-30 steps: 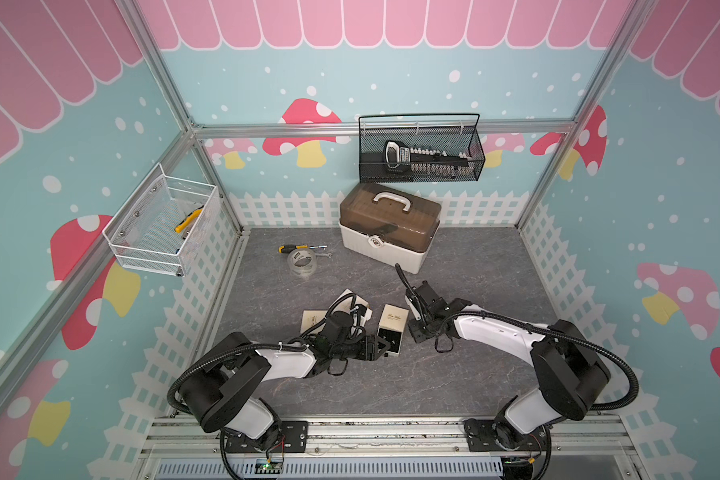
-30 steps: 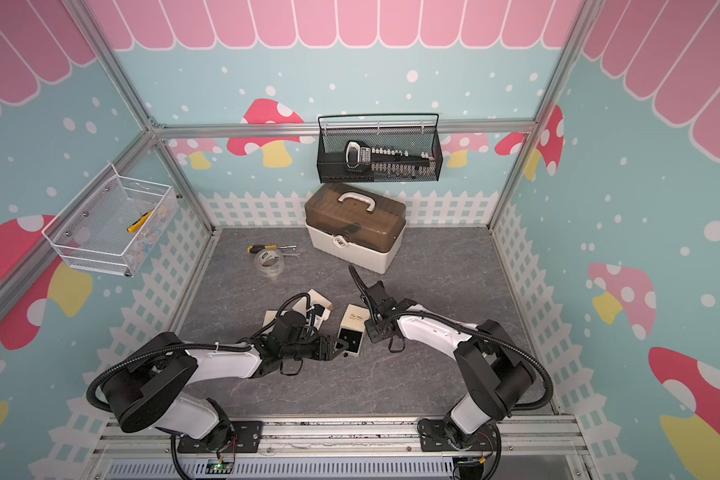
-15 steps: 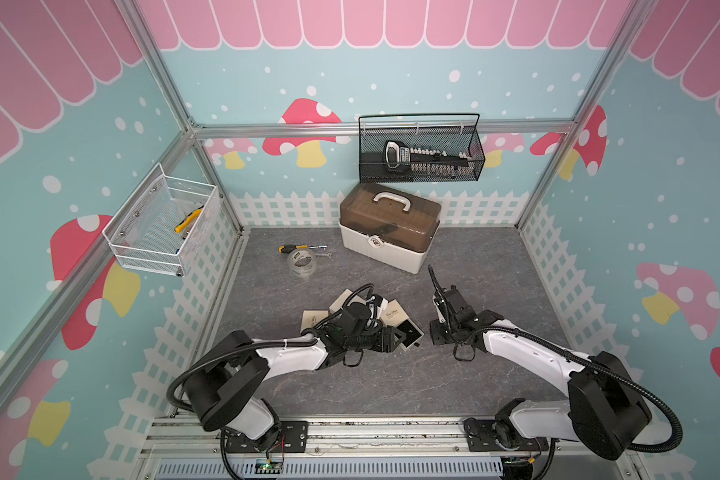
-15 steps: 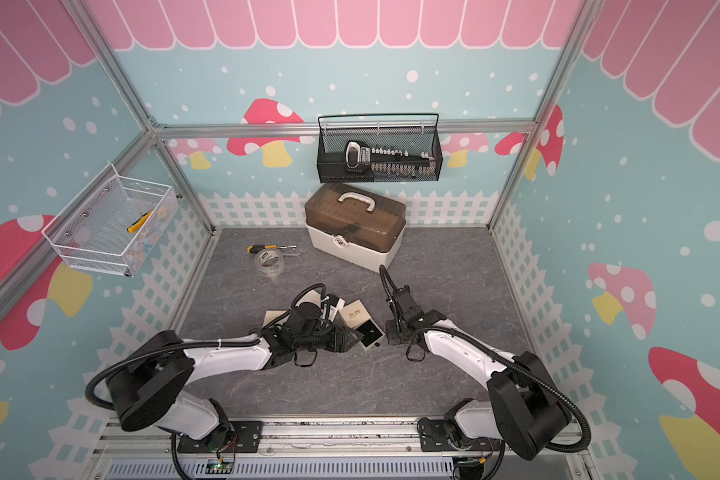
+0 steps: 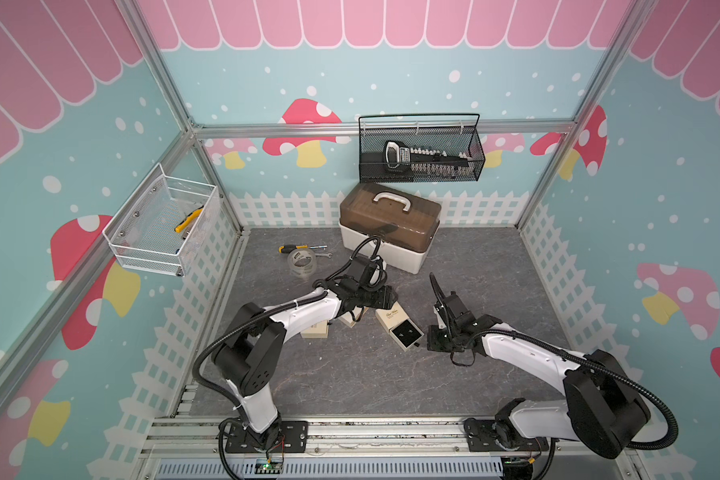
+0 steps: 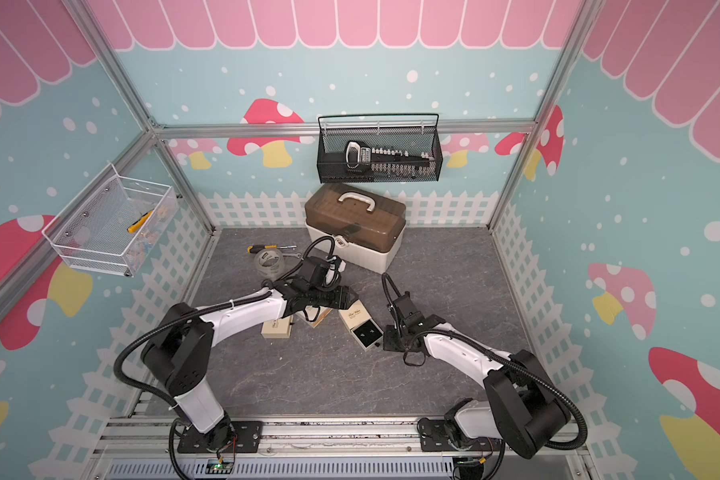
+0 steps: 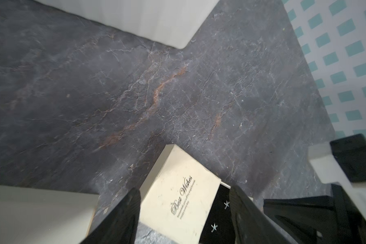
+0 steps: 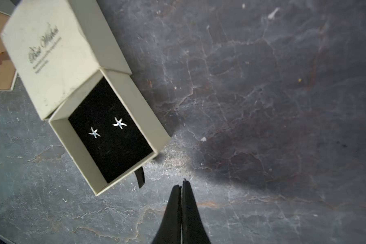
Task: Place the earrings into the drawer-style jewelry box
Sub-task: Adjust the jewelry box at the center of the board, then close the drawer of the jewelry box.
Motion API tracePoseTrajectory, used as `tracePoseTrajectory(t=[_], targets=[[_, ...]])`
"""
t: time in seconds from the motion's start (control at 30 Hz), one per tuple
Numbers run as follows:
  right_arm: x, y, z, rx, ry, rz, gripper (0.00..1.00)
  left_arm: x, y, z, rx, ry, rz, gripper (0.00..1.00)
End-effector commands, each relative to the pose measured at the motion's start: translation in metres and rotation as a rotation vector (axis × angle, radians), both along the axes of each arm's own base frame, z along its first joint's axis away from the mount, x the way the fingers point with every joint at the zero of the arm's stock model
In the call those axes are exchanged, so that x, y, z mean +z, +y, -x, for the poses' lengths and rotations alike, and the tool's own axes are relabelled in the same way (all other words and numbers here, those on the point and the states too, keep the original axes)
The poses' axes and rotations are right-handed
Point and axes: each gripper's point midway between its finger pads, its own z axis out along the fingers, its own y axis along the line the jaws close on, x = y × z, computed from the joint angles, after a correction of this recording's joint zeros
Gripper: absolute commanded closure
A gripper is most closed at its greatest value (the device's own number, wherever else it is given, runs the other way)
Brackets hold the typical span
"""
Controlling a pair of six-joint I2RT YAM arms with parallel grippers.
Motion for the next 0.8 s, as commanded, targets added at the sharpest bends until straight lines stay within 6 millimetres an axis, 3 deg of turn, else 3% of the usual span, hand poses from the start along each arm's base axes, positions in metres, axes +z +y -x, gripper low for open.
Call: tracePoseTrajectory(t=[0.0, 0.13, 0.4, 0.77], targets=[[-0.006, 0.011, 0.005, -0.057, 0.056, -0.083, 1.0, -0.006, -0.012, -0.003, -0.076, 0.032, -0.028, 0.31], [-0.007, 0.017, 0.005, -0.065, 0.059, -0.111, 1.0, -0.02, -0.013, -0.01, -0.083, 0.06, -0.087, 0.28], [-0.013, 0.026, -0.003, -0.062, 0.071, -0.126, 1.0, -0.038, -0.009, -0.001, -0.086, 0.115, -0.104, 0.24], [-0.012, 0.044, -0.016, -0.054, 0.065, -0.198, 1.0, -0.047, -0.012, 0.011, -0.109, 0.172, -0.079, 0.24]])
